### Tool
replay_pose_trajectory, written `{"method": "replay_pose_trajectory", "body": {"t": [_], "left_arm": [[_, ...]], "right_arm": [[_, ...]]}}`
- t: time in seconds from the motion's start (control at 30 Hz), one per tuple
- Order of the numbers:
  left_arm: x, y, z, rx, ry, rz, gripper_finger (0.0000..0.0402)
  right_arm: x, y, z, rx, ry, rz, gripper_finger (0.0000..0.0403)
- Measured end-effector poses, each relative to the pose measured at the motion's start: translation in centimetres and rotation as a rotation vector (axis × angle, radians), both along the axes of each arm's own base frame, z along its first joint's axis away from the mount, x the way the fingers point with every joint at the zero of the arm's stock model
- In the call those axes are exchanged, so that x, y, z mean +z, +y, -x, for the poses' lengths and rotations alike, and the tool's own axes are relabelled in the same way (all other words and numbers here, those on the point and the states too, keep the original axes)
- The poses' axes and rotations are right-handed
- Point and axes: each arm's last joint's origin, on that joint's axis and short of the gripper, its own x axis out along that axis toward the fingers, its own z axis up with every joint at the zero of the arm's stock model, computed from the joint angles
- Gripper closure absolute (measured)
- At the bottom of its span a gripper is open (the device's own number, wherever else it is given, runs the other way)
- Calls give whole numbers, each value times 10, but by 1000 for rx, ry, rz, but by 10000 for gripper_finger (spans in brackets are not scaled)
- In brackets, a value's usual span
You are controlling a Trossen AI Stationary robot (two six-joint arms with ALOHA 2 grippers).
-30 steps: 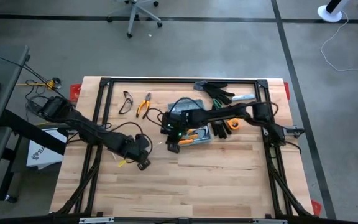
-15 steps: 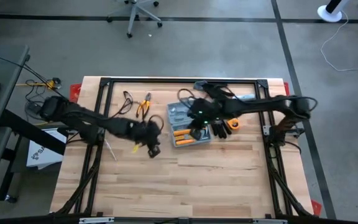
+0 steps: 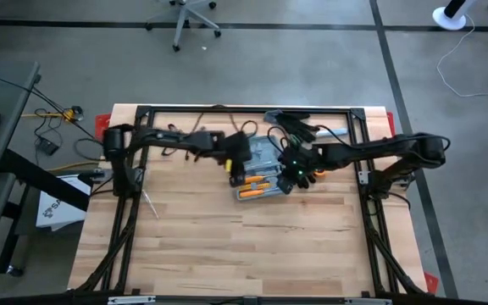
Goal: Prefit tool cases
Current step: Put the transparent flat screwdriver into the gray toolbox
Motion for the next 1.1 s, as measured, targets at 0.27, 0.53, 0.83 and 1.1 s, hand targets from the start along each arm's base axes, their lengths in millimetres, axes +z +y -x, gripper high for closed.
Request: {"method": "replay_pose_trajectory", "body": {"t": [0.27, 0.53, 0.83, 1.1], "left_arm": [[-21, 13, -30, -75, 129, 41, 372], [-26, 11, -26, -29, 192, 62, 371], [-24, 11, -26, 6, 192, 73, 295], [-15, 12, -22, 45, 195, 28, 288]], "right_arm": [[4, 1, 6, -20, -18, -2, 403], [4, 1, 6, -23, -21, 7, 403], [4, 0, 5, -27, -23, 13, 403], [5, 0, 5, -32, -30, 23, 403]]}}
